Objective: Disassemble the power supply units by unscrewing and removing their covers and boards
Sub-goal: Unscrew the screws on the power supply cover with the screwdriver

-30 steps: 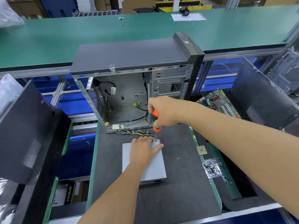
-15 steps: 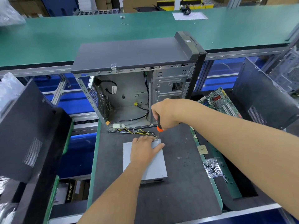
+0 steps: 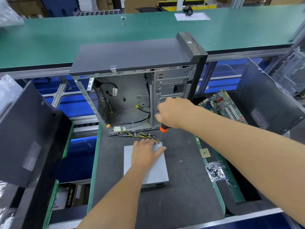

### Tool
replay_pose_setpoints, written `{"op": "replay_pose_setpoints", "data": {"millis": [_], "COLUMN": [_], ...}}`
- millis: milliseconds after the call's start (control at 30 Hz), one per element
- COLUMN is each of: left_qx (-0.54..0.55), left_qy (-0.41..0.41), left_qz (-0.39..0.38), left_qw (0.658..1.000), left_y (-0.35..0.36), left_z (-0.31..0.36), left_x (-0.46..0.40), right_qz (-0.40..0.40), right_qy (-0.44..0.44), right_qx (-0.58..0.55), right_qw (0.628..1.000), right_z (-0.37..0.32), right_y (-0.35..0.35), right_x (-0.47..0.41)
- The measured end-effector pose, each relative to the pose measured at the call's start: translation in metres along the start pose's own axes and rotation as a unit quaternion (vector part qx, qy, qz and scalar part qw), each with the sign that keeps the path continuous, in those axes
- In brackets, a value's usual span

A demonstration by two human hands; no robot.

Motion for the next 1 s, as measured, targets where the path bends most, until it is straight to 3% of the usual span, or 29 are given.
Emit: {"op": "replay_pose_setpoints", "data": {"millis": [100,200,367,467,600,767,900,1000], "left_qx": [-0.003,-0.005,-0.001,-0.003,-0.004,-0.001,-0.009,-0.011], "left_qy": [-0.001,0.0,0.001,0.0,-0.001,0.0,0.001,-0.002], "left_qz": [-0.003,-0.004,-0.001,-0.002,-0.005,-0.002,-0.006,-0.004], "left_qw": [1.0,1.0,1.0,1.0,1.0,1.0,1.0,1.0], "left_y": [0.0,0.0,0.0,0.0,0.001,0.001,0.001,0.001], "left_z": [0.0,0.0,-0.001,-0.001,-0.001,-0.001,-0.001,-0.001], "left_x": [-0.001,0.0,-0.001,-0.001,0.0,-0.001,-0.001,-0.001], "right_qz": [-0.022,-0.028,0.012,0.028,-0.022,-0.059,-0.003,-0.026], "right_qy": [-0.054,-0.047,-0.006,-0.023,-0.065,-0.02,-0.053,-0.087], "right_qx": [-0.1,-0.117,0.062,-0.016,-0.091,0.105,-0.031,-0.087], "right_qw": [0.993,0.992,0.998,0.999,0.994,0.993,0.998,0.992], "right_z": [0.0,0.001,-0.004,-0.006,-0.009,-0.007,-0.003,-0.006], "right_y": [0.001,0.005,0.004,-0.002,-0.002,-0.001,-0.003,0.0], "right_x": [-0.005,-0.009,-0.004,-0.003,-0.005,-0.006,-0.007,-0.008]}}
Point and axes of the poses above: each hand's wrist, its own x-axis away from the middle knuckle, its own y-axis out of the palm, z = x × y, the point moved 4 cm from there along -x, towards the middle knuckle, and after that the axes turned 13 degrees about -z, right-handed, at the moved point
